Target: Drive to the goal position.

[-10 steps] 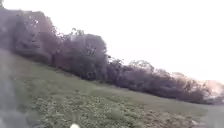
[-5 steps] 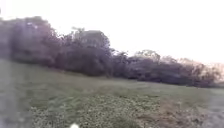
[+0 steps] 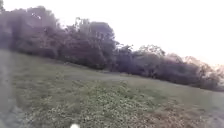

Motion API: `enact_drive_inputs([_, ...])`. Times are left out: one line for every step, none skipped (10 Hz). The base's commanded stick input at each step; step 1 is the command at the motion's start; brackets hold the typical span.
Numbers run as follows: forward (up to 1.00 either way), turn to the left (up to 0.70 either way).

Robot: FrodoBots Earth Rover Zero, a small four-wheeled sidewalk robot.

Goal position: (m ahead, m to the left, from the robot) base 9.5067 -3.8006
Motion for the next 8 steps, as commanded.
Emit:
enact_drive_inputs([0.85,0.00])
enact_drive_inputs([0.85,0.00])
enact_drive_inputs([0.85,-0.15])
enact_drive_inputs([0.85,-0.31])
enact_drive_inputs([0.85,-0.33])
enact_drive_inputs([0.85,-0.34])
enact_drive_inputs([0.85,-0.34])
enact_drive_inputs([0.85,-0.34])
